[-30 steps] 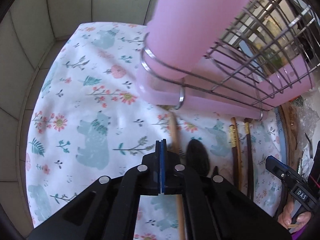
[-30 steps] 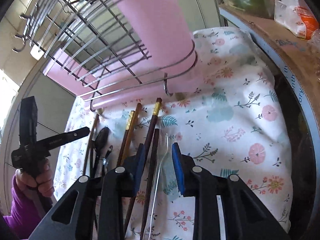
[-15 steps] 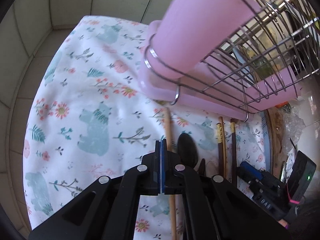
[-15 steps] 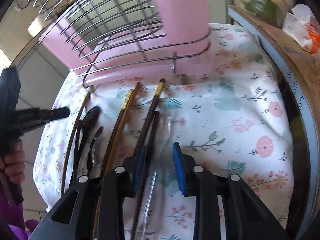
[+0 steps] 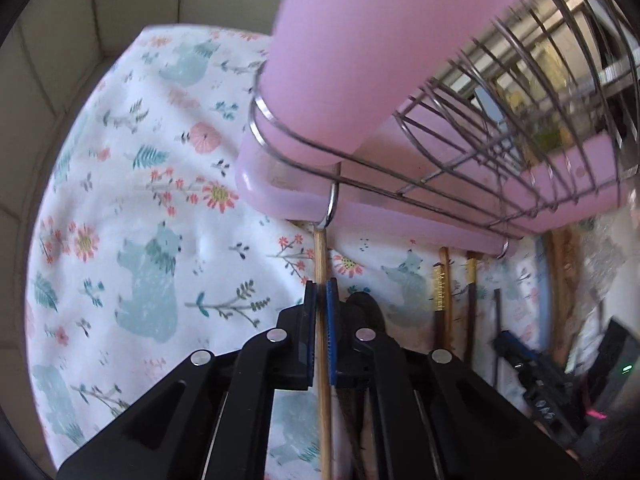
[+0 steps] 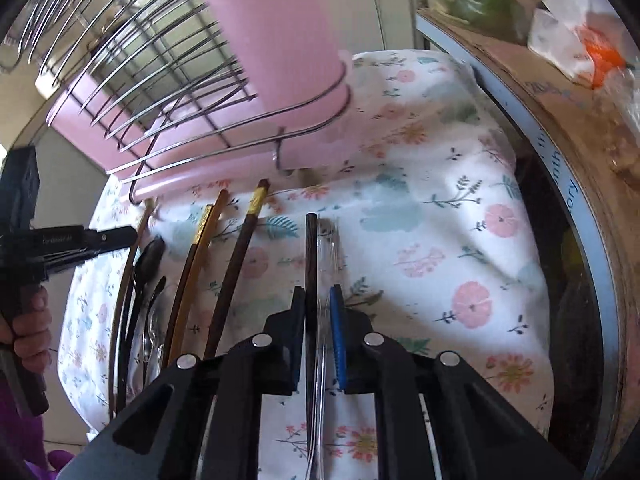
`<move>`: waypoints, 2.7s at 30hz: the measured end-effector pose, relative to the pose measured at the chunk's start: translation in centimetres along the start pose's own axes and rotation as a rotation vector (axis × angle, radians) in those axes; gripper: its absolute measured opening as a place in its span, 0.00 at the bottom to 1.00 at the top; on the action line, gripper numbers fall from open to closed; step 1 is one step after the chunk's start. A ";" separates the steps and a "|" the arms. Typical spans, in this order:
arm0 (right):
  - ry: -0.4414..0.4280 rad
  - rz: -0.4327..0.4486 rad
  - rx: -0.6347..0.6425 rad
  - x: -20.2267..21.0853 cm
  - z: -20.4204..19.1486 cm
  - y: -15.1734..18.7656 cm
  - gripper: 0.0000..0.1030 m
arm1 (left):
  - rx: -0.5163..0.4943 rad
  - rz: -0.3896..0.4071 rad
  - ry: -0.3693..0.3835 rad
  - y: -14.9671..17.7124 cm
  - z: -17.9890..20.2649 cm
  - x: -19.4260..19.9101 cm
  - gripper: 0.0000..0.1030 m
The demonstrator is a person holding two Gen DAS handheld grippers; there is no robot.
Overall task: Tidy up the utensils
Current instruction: 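Lower both tools toward the row of utensils beside the caddy, then grasp a wooden chopstick with the left tool while the right tool grasps a clear plastic fork, then lift the wooden chopstick with the left tool while the right tool carries the fork over the pink cup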
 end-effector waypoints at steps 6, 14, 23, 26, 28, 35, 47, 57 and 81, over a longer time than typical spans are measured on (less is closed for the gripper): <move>-0.021 0.017 -0.036 0.5 0.8 -0.8 0.13 | 0.018 0.018 0.019 0.0 -1.0 1.8 0.06; -0.105 0.022 -0.055 1.3 1.5 -1.0 0.18 | -0.014 -0.009 -0.035 0.1 -0.6 0.2 0.13; -0.091 0.040 -0.071 2.3 2.8 -1.3 0.18 | -0.004 0.034 -0.025 0.3 -2.3 2.5 0.06; -0.077 0.040 -0.072 2.2 3.0 -1.3 0.18 | -0.015 0.055 -0.052 0.6 -3.1 3.7 0.06; -0.080 0.029 -0.067 1.9 2.9 -1.3 0.18 | -0.011 0.062 -0.091 0.7 -3.7 3.7 0.06; -0.017 -0.033 -0.005 -0.4 1.5 -0.8 0.18 | 0.011 0.054 -0.114 1.0 -5.6 3.4 0.06; 0.028 -0.018 -0.046 -0.3 2.8 -1.0 0.14 | -0.025 0.016 -0.119 0.7 -4.1 1.5 0.07; 0.014 -0.135 0.045 -1.4 1.2 -3.0 0.33 | -0.070 -0.101 -0.176 -0.4 -2.8 0.6 0.08; -0.141 0.287 -0.062 9.6 2.7 -3.7 0.13 | -0.101 0.287 -0.019 1.7 -0.9 11.9 0.06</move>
Point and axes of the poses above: each gripper's, at about its wrist camera, not at the fingertips, and x roughly against the way its jaws point, z to its right, y to its underside, the point moved 4 cm from there along -x, roughly the way its jaws point, and after that the axes turned 4 degrees about y, right-handed, at the moved point
